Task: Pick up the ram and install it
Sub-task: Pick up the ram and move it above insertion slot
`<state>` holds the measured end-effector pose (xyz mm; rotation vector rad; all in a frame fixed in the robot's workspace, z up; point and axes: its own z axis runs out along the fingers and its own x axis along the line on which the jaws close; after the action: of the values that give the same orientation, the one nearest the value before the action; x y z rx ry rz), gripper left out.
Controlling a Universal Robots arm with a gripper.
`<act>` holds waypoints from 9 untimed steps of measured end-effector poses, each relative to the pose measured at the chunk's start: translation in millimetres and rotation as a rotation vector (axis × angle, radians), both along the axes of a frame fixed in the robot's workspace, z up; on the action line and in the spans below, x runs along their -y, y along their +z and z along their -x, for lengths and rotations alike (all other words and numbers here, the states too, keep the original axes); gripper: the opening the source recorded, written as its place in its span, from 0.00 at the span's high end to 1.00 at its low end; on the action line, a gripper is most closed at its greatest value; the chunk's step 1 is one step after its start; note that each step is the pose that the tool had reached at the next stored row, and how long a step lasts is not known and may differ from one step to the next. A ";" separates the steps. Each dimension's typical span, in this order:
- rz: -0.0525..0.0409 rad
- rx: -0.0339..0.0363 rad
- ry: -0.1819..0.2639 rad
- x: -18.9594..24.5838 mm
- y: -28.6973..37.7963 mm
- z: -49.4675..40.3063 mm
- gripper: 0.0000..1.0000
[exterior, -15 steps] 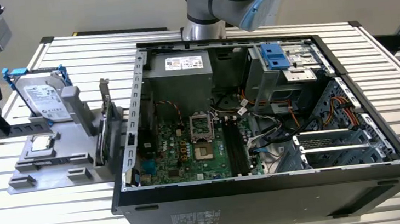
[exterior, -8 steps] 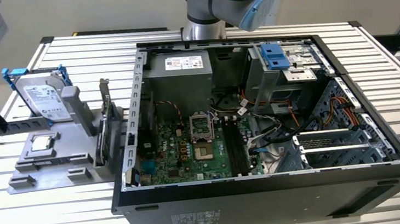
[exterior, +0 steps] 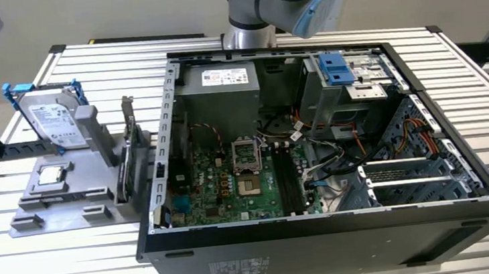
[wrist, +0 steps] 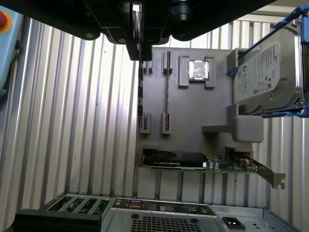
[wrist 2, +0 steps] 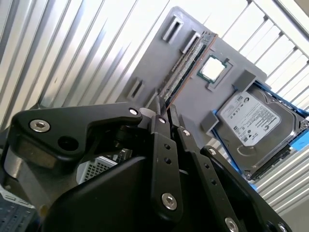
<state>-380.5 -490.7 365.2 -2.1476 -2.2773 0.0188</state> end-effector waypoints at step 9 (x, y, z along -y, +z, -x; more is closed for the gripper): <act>0.0001 -0.0001 0.000 0.0 11.5 0.0 1.00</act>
<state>-380.5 -490.7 376.7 -2.1476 -2.2773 0.0189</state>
